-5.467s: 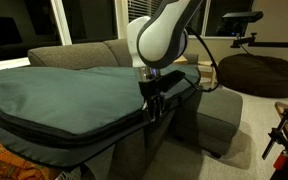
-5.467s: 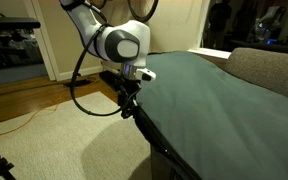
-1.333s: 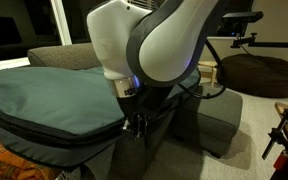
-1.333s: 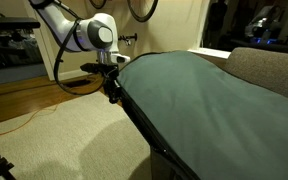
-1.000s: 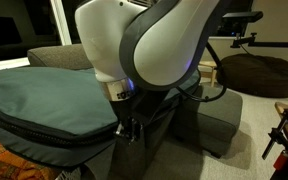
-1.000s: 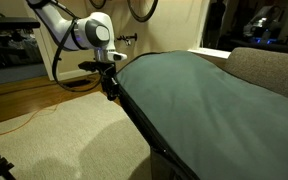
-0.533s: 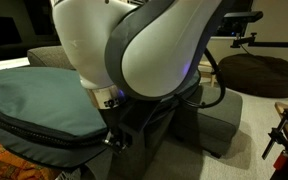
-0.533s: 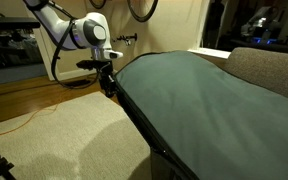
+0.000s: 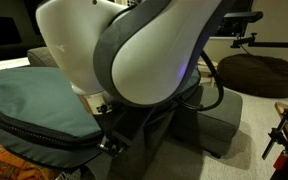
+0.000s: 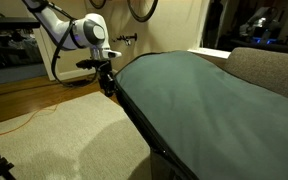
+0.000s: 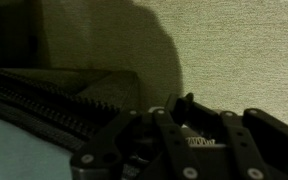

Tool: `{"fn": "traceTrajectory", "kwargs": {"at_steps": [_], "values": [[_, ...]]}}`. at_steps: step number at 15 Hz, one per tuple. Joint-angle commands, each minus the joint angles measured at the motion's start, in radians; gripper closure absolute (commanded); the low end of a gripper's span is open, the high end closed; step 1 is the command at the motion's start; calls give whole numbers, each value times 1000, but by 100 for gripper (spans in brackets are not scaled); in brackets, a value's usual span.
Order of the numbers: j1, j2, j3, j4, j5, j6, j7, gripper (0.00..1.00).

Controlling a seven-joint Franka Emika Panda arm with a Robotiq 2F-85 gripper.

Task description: Pull the zipper to the left side

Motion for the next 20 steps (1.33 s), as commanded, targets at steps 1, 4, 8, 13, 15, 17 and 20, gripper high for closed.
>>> {"fn": "traceTrajectory", "kwargs": {"at_steps": [1, 4, 8, 13, 15, 17, 20], "values": [[66, -37, 55, -27, 26, -84, 68, 95], [72, -26, 57, -7, 19, -95, 74, 95], [78, -12, 60, 18, 16, -118, 79, 95], [83, 3, 66, 49, 17, -136, 79, 95], [92, 8, 66, 59, 16, -140, 85, 95], [96, 11, 66, 66, 16, -143, 92, 95], [102, 17, 67, 76, 15, -147, 102, 95]]}}
